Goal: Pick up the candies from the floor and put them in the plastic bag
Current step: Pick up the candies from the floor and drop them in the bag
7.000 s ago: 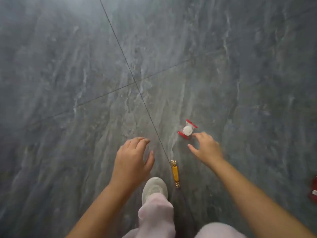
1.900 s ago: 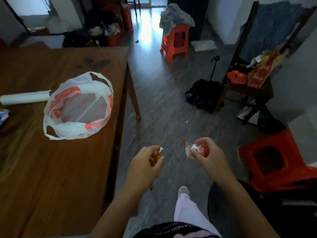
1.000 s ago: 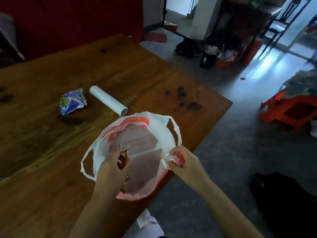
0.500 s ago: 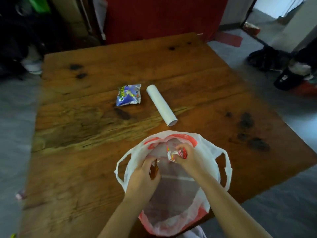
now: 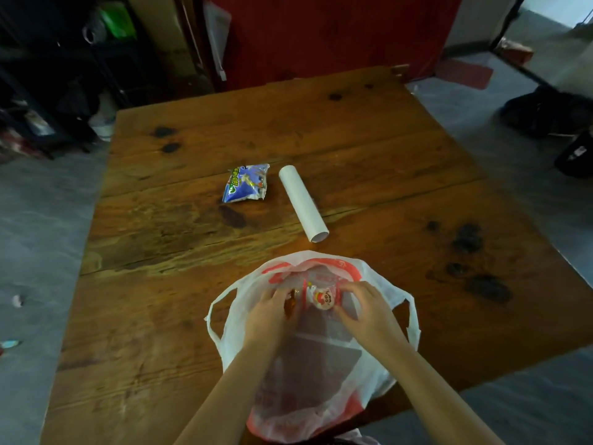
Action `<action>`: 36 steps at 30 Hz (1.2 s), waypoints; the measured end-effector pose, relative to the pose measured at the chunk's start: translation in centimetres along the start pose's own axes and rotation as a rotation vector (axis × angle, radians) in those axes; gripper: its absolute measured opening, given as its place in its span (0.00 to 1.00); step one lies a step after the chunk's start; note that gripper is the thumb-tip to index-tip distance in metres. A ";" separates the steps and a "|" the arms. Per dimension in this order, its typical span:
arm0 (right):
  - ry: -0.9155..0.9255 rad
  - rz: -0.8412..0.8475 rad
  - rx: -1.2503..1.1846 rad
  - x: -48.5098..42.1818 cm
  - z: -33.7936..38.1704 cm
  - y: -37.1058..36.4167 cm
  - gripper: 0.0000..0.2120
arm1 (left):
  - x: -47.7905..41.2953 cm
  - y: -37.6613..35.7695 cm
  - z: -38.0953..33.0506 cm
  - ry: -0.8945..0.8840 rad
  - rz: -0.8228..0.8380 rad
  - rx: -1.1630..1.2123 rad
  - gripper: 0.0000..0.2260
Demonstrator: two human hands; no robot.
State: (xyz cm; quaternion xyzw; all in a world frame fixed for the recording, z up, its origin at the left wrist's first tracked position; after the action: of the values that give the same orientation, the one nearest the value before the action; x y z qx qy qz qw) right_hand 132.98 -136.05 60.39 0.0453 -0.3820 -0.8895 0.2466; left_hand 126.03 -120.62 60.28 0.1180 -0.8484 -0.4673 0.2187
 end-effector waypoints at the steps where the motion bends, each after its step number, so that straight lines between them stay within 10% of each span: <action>1: 0.005 0.000 -0.012 0.4 -0.1 0.3 0.16 | -0.3 -0.1 0.0 0.000 -0.016 -0.019 0.16; 16: 0.304 0.194 0.018 3.2 2.2 0.3 0.15 | 9.0 1.9 1.2 0.021 -0.291 -0.144 0.15; 28: 0.986 0.603 0.133 13.0 14.2 -11.7 0.14 | 32.6 0.2 10.1 0.637 -0.740 -0.035 0.15; 36: 1.128 0.789 0.238 21.4 21.0 -22.0 0.15 | 42.7 0.7 19.2 0.895 -0.880 0.044 0.16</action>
State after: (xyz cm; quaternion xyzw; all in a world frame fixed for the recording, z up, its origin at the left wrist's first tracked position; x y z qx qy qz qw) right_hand 99.78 -119.44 62.08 0.3848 -0.2782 -0.5263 0.7054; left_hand 79.39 -123.28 63.06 0.6450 -0.5560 -0.4012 0.3374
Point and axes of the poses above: each hand's wrist, its own x-axis away from the middle knuckle, its own y-axis out of the back of the hand, z = x × y, the point moved 4 cm from there along -x, towards the middle knuckle, and after that the axes turned 1 degree about -y, right-handed, at the moved point
